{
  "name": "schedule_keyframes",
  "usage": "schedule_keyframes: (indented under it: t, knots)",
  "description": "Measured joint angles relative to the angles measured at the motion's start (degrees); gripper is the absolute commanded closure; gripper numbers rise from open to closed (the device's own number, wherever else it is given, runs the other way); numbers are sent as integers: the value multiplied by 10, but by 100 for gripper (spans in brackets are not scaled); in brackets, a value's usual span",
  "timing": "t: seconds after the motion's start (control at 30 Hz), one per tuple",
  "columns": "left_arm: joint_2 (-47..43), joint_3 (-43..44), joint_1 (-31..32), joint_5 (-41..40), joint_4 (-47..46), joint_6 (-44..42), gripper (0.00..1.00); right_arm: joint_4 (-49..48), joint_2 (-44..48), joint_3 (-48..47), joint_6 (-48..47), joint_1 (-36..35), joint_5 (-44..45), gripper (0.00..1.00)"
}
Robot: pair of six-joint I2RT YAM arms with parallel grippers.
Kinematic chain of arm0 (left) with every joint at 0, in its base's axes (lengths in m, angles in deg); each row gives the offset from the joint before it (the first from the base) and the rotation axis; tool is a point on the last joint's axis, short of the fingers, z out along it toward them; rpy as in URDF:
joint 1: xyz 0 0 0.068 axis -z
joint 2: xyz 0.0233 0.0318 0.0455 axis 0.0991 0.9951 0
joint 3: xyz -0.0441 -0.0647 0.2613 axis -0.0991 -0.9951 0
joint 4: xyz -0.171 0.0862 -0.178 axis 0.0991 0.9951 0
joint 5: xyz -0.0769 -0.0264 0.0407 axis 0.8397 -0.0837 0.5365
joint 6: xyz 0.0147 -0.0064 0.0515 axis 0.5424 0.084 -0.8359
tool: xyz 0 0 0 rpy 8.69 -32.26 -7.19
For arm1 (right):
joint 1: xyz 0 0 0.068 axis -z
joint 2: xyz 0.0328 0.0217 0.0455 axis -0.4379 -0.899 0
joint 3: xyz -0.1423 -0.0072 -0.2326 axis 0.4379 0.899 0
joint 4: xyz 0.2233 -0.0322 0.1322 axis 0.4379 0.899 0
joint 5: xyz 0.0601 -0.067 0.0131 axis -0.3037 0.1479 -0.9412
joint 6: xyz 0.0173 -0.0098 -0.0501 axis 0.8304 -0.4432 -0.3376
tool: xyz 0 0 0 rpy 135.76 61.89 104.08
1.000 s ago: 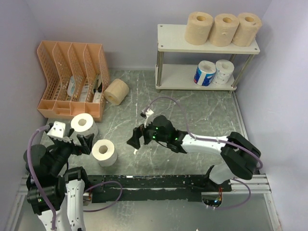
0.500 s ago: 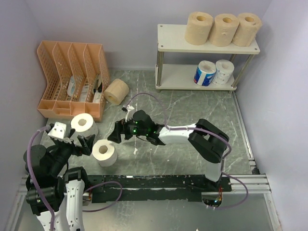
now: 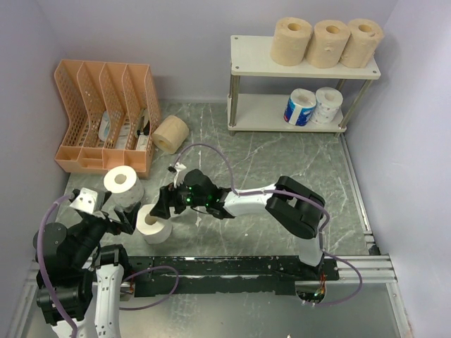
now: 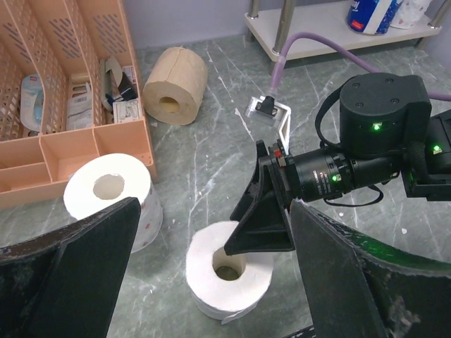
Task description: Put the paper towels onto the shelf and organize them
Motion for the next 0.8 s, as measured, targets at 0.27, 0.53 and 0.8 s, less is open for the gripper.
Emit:
schedule_keyframes:
  t: [0.27, 0.53, 0.8]
  knots:
    - [-6, 0, 0, -6, 0, 2, 1, 29, -10, -13, -14, -6, 2, 76]
    - [-9, 0, 0, -9, 0, 4, 1, 58, -12, -34, -24, -5, -1, 100]
    - [-18, 0, 0, -21, 0, 9, 1, 207, 70, -50, -19, -1, 49, 100]
